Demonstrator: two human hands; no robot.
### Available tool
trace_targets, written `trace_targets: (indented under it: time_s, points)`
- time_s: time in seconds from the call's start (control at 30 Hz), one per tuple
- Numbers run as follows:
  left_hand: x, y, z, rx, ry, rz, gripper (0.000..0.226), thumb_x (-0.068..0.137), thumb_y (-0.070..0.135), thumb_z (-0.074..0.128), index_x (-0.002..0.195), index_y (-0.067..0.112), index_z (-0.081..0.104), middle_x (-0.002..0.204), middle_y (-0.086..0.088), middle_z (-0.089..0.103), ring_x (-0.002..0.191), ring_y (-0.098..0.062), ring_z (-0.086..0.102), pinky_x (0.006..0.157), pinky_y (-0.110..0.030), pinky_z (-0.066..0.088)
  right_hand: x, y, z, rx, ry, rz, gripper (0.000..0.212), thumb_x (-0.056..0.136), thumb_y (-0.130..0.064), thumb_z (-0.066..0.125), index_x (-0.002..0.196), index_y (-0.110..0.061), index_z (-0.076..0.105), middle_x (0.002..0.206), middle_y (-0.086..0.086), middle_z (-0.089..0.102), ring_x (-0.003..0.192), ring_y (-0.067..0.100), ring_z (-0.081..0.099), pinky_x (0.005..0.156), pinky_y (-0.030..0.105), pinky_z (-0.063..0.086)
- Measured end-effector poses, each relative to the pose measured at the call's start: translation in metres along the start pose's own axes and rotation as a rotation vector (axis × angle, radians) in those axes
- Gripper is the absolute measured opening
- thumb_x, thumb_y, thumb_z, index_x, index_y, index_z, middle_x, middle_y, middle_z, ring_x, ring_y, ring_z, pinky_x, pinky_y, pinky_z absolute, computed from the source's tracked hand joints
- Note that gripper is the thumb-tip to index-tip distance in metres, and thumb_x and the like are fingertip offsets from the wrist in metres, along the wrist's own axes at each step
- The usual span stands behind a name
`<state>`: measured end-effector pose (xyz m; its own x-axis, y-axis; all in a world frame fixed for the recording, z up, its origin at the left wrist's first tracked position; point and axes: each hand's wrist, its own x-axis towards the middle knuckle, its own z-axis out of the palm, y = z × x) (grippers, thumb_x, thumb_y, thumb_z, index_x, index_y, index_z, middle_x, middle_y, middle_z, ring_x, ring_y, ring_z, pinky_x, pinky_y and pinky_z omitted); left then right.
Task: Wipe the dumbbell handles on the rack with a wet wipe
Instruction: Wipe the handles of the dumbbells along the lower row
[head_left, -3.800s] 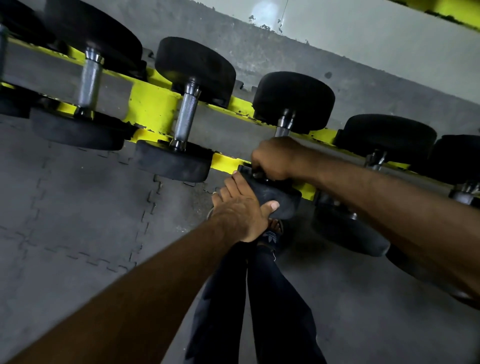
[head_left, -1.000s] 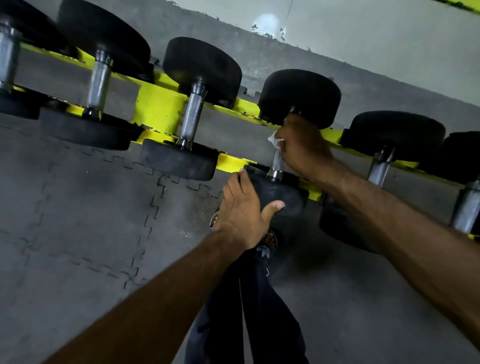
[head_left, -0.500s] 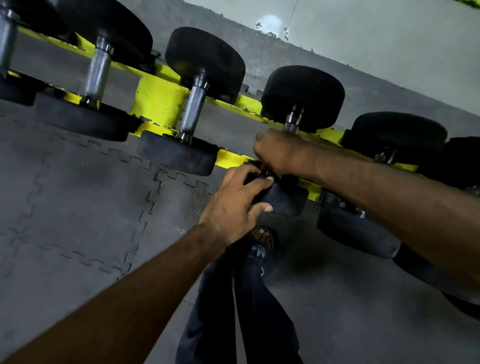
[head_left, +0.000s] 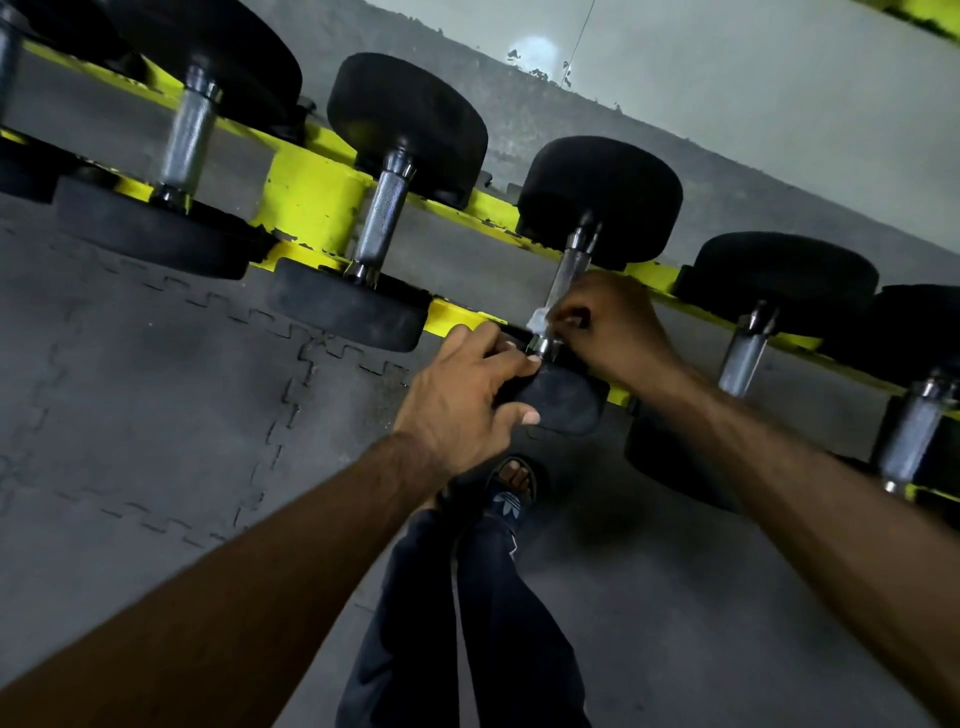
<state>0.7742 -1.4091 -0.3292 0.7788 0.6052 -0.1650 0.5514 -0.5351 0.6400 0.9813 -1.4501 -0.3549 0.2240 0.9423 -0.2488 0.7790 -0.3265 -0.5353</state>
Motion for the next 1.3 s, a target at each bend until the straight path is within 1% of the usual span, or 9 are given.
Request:
trace_targets:
  time_s: [0.13, 0.27, 0.37, 0.57, 0.73, 0.87, 0.97, 1.1, 1.3]
  points:
    - [0.002, -0.001, -0.001, 0.022, -0.022, 0.007, 0.053, 0.072, 0.047, 0.081, 0.117, 0.025, 0.067, 0.104, 0.007, 0.048, 0.099, -0.018, 0.042, 0.068, -0.045, 0.055, 0.01, 0.012, 0.006, 0.476, 0.341, 0.456, 0.011, 0.081, -0.017, 0.08, 0.076, -0.023, 0.072, 0.082, -0.005, 0.073, 0.079, 0.01, 0.069, 0.075, 0.03, 0.058]
    - [0.002, -0.001, -0.001, 0.032, -0.007, 0.017, 0.052, 0.071, 0.047, 0.082, 0.115, 0.024, 0.068, 0.103, 0.005, 0.049, 0.096, -0.018, 0.041, 0.064, -0.042, 0.054, -0.001, 0.007, 0.013, 0.886, 0.232, 0.735, 0.014, 0.078, -0.006, 0.081, 0.073, -0.016, 0.071, 0.073, 0.001, 0.074, 0.07, 0.016, 0.072, 0.064, 0.027, 0.059]
    - [0.001, -0.001, 0.0, 0.045, 0.013, 0.033, 0.05, 0.071, 0.046, 0.082, 0.114, 0.023, 0.067, 0.102, 0.005, 0.048, 0.095, -0.018, 0.041, 0.061, -0.039, 0.053, -0.005, 0.008, 0.005, 1.032, 0.044, 0.818, 0.017, 0.076, 0.011, 0.073, 0.073, -0.005, 0.069, 0.063, 0.002, 0.071, 0.057, 0.014, 0.067, 0.054, 0.023, 0.055]
    - [0.003, -0.004, 0.002, 0.046, 0.013, 0.041, 0.05, 0.071, 0.047, 0.083, 0.111, 0.022, 0.068, 0.099, 0.004, 0.048, 0.092, -0.018, 0.042, 0.062, -0.036, 0.049, 0.019, 0.025, 0.017, 1.6, 0.275, 0.867, 0.021, 0.084, 0.015, 0.057, 0.086, -0.004, 0.064, 0.079, 0.008, 0.071, 0.078, 0.019, 0.07, 0.073, 0.028, 0.059]
    - [0.003, -0.005, 0.002, 0.049, 0.011, 0.042, 0.05, 0.071, 0.048, 0.082, 0.111, 0.022, 0.068, 0.099, 0.006, 0.046, 0.091, -0.015, 0.039, 0.062, -0.035, 0.047, -0.013, 0.027, 0.017, 1.365, -0.047, 0.938, 0.019, 0.09, 0.011, 0.055, 0.092, -0.006, 0.062, 0.072, 0.013, 0.072, 0.061, 0.02, 0.072, 0.058, 0.028, 0.059]
    - [0.003, -0.004, 0.0, 0.046, -0.003, 0.049, 0.05, 0.073, 0.047, 0.08, 0.112, 0.02, 0.067, 0.099, 0.01, 0.037, 0.093, -0.013, 0.036, 0.064, -0.033, 0.044, 0.009, 0.029, 0.005, 1.401, 0.184, 0.859, 0.022, 0.082, 0.012, 0.067, 0.096, -0.005, 0.063, 0.086, 0.01, 0.07, 0.078, 0.02, 0.071, 0.073, 0.03, 0.06]
    - [0.004, -0.003, -0.001, 0.033, -0.003, 0.046, 0.049, 0.072, 0.046, 0.081, 0.113, 0.021, 0.067, 0.099, 0.014, 0.034, 0.093, -0.013, 0.035, 0.063, -0.033, 0.044, 0.014, 0.017, 0.004, 1.381, 0.352, 0.837, 0.019, 0.076, 0.009, 0.075, 0.089, -0.002, 0.067, 0.084, 0.009, 0.072, 0.078, 0.018, 0.07, 0.07, 0.026, 0.059]
    - [0.003, -0.003, -0.002, 0.029, 0.001, 0.056, 0.048, 0.074, 0.047, 0.08, 0.112, 0.022, 0.065, 0.098, 0.014, 0.033, 0.092, -0.012, 0.034, 0.062, -0.03, 0.038, -0.01, 0.007, 0.009, 1.029, 0.225, 0.707, 0.016, 0.072, 0.001, 0.083, 0.078, -0.011, 0.073, 0.072, 0.001, 0.074, 0.07, 0.016, 0.069, 0.07, 0.025, 0.058]
    - [0.003, 0.0, -0.003, 0.031, -0.008, 0.045, 0.048, 0.075, 0.046, 0.08, 0.114, 0.021, 0.066, 0.098, 0.012, 0.034, 0.093, -0.013, 0.035, 0.063, -0.032, 0.041, -0.01, 0.008, 0.008, 1.391, 0.269, 0.71, 0.02, 0.082, 0.009, 0.068, 0.092, -0.008, 0.068, 0.089, 0.008, 0.074, 0.081, 0.021, 0.073, 0.07, 0.032, 0.059]
